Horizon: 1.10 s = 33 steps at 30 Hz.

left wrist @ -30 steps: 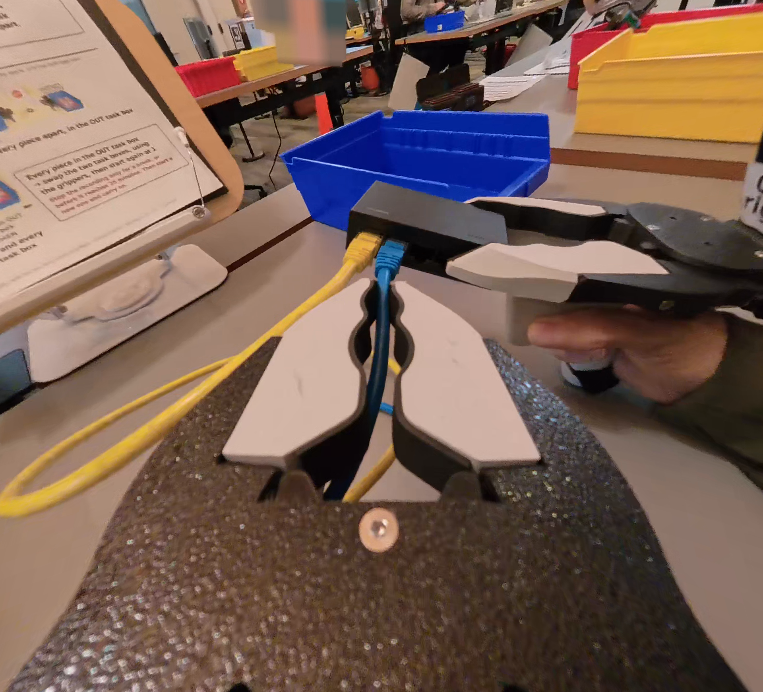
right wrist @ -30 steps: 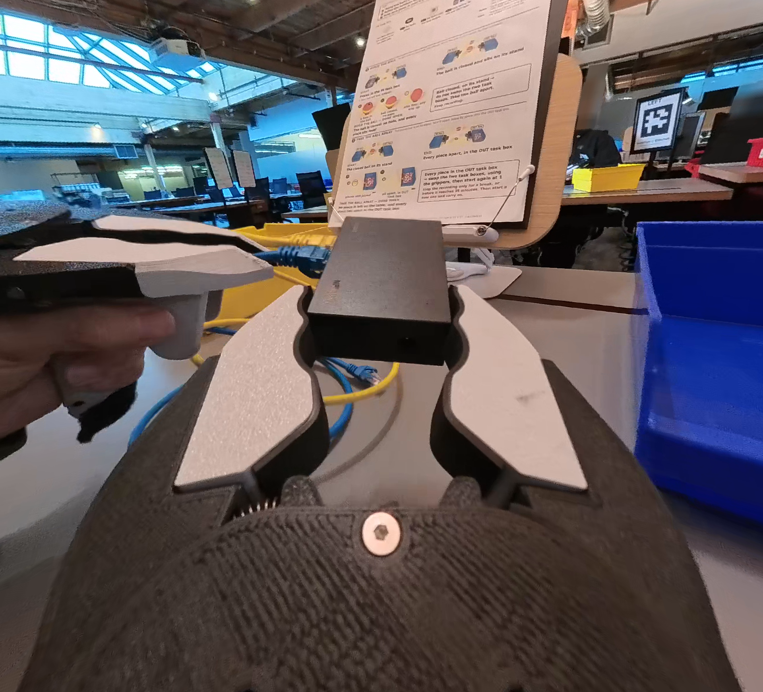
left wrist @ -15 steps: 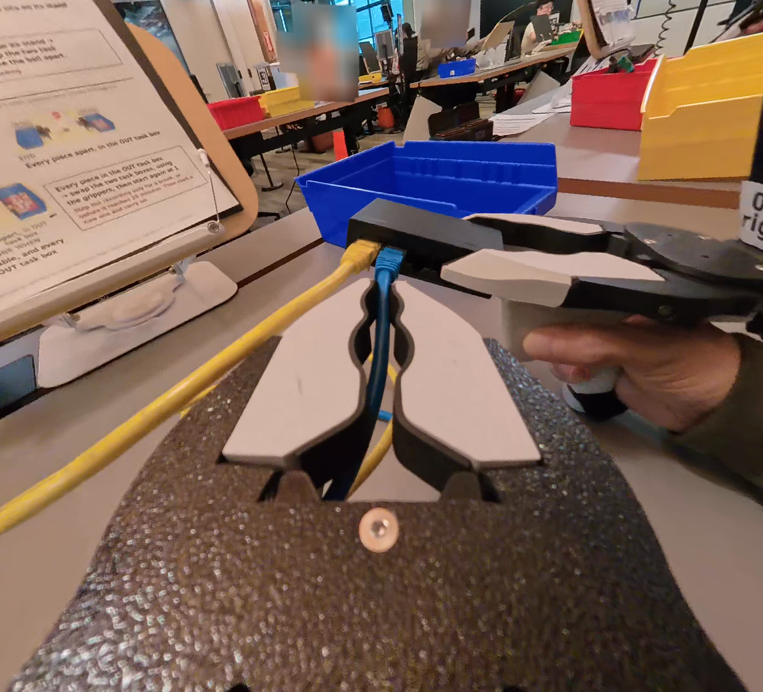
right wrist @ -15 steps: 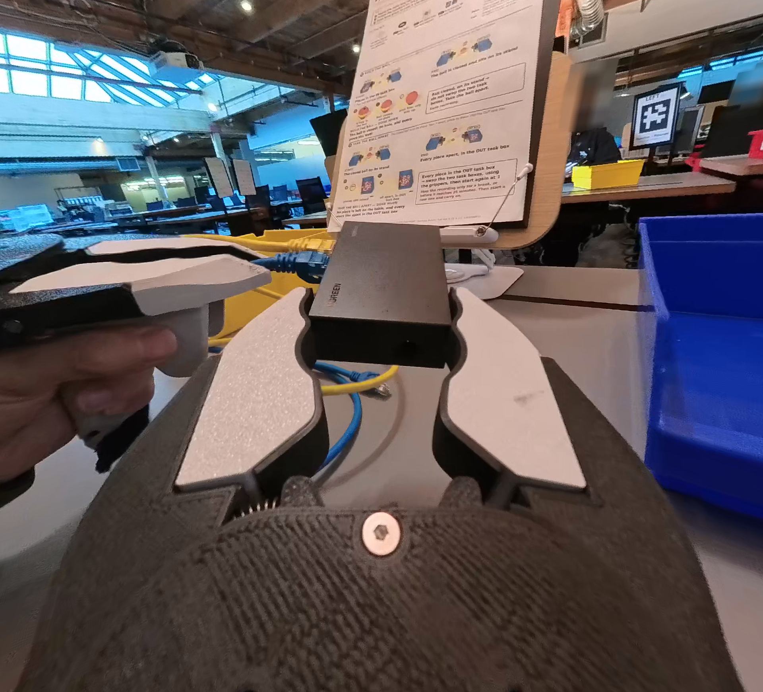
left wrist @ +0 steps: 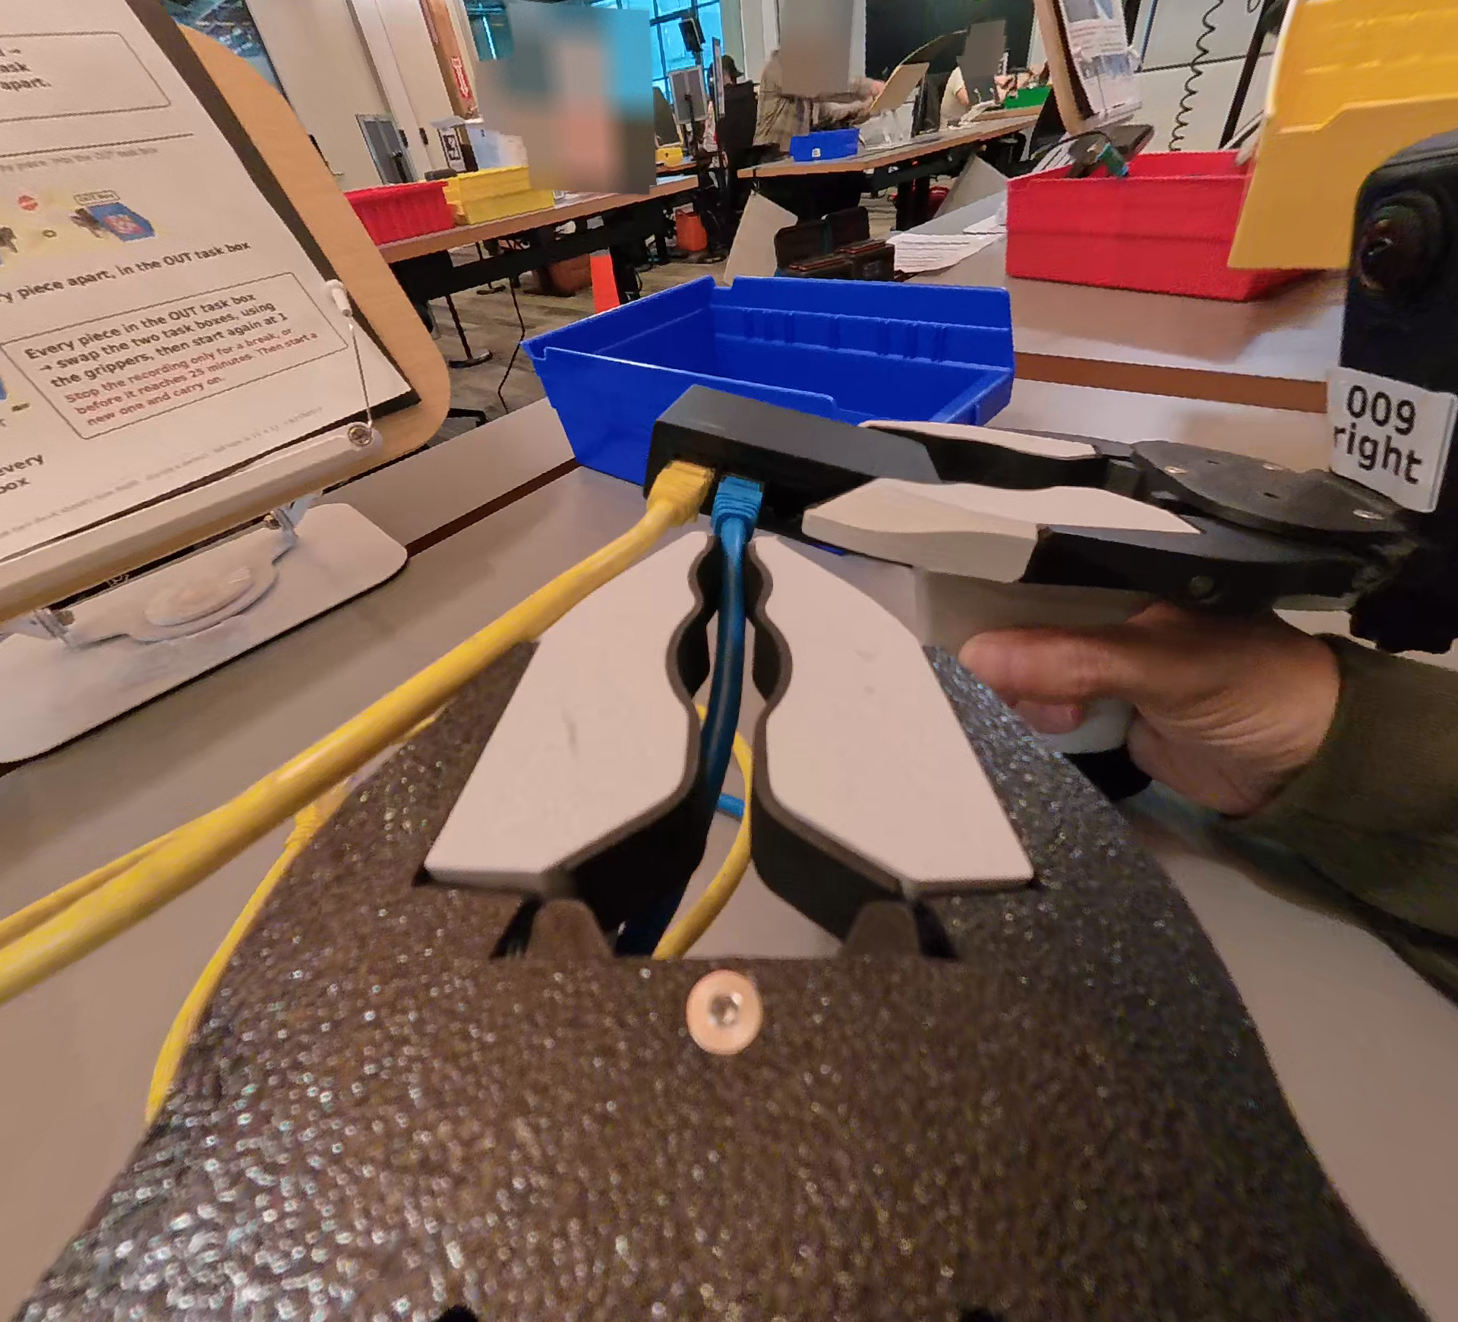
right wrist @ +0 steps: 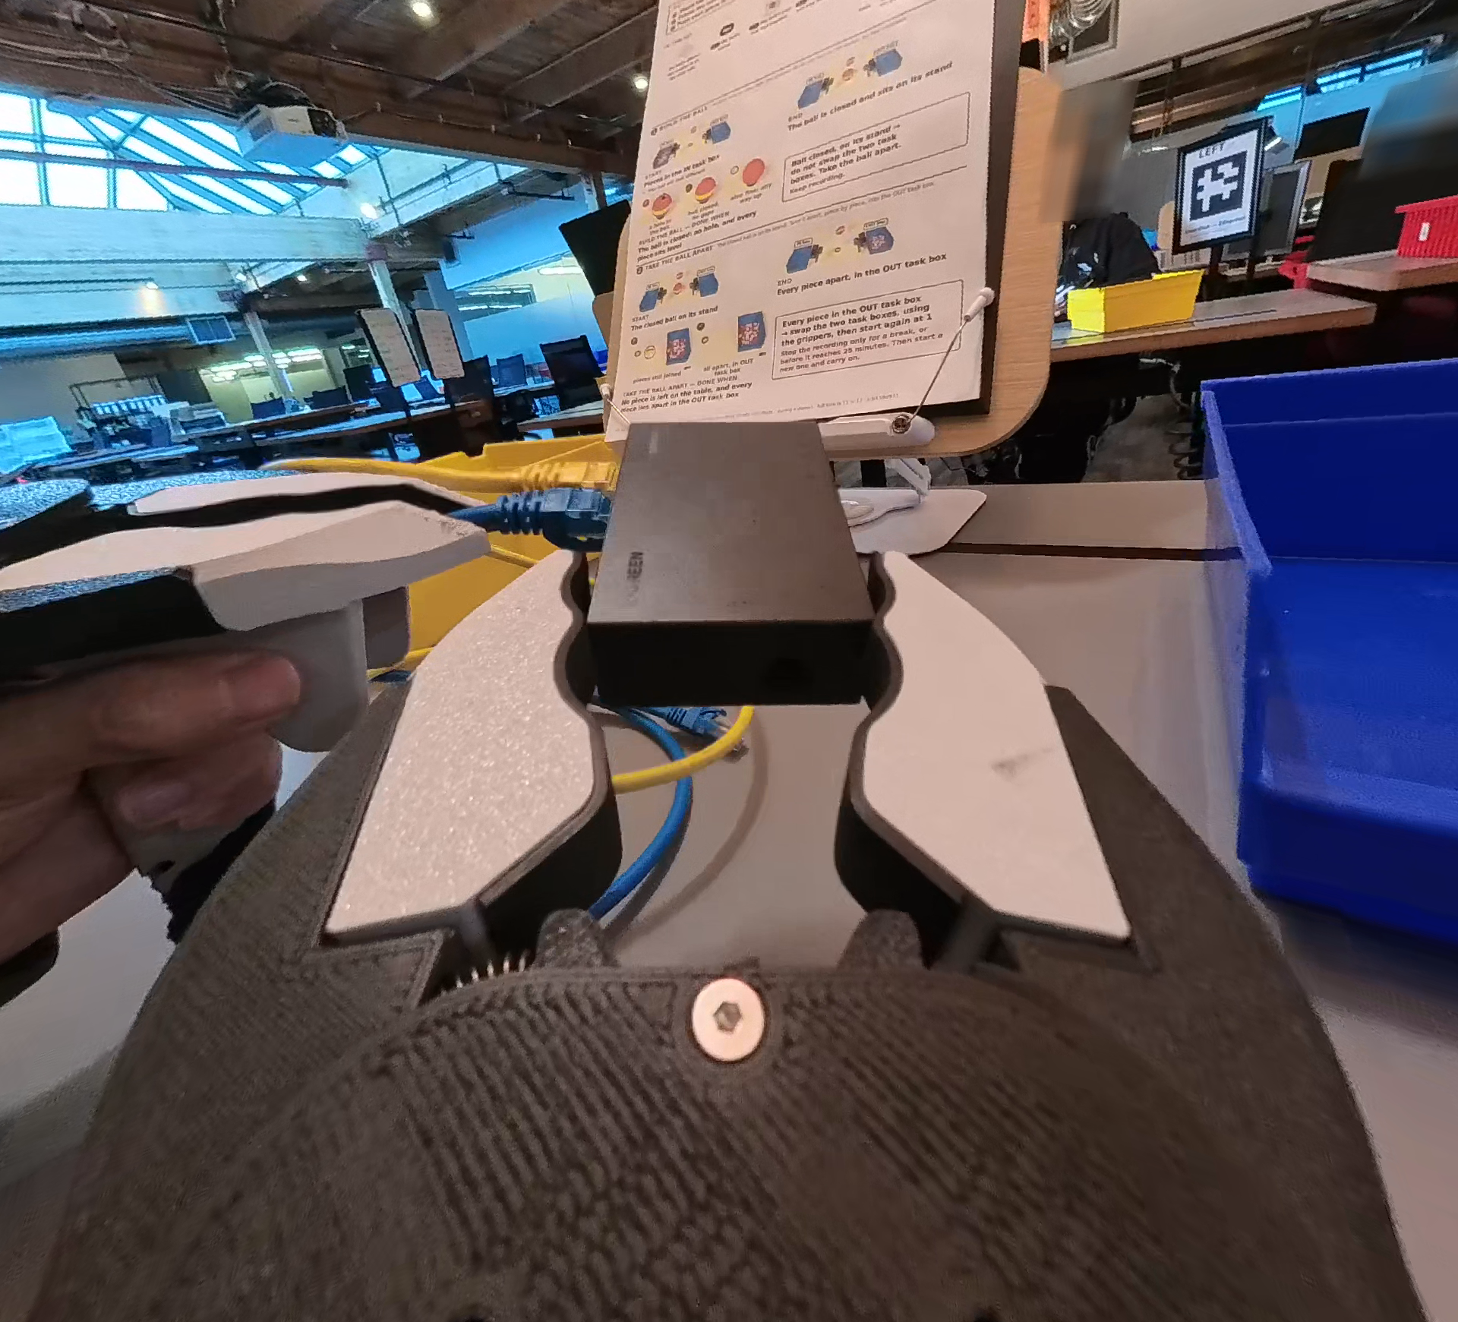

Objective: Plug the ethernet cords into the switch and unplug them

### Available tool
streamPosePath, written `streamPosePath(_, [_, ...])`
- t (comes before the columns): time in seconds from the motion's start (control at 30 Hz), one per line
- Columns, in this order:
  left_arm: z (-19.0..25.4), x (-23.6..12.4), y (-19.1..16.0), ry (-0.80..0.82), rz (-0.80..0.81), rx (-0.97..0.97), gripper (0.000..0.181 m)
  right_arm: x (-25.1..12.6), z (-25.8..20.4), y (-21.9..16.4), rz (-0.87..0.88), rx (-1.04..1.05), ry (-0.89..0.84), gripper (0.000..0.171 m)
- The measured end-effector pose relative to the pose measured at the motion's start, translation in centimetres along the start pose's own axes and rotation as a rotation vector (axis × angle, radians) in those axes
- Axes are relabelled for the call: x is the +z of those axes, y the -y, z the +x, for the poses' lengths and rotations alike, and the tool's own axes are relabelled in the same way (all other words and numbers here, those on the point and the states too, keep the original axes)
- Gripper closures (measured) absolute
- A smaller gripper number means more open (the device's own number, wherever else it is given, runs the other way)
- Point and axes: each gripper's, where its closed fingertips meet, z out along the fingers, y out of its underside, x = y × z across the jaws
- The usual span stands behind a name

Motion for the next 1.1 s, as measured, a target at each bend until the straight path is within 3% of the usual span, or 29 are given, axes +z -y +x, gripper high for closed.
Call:
streamPosePath(0.33, [-0.2, -0.3, 0.2, 0.007, 0.030, 0.027, 0.176, -0.2, -0.6, 0.0, -0.001, 0.004, 0.049, 0.106])
streamPosePath(0.5, [-0.4, -0.4, 0.1, -0.005, 0.052, -0.061, 0.176, -0.3, -1.1, -0.1, -0.017, -0.023, 0.067, 0.107])
streamPosePath(0.67, [-0.6, -0.7, -0.4, 0.031, -0.001, 0.103, 0.177, -0.3, -1.5, -0.4, -0.044, -0.095, 0.077, 0.107])
streamPosePath(0.93, [-0.8, -0.3, -0.6, -0.124, -0.043, -0.095, 0.177, -0.2, -1.3, -0.6, -0.057, -0.111, 0.059, 0.107])
streamPosePath(1.1, [-1.1, 0.1, -0.8, -0.002, -0.129, 0.172, 0.177, -0.2, -1.1, -0.7, -0.068, -0.110, 0.046, 0.107])
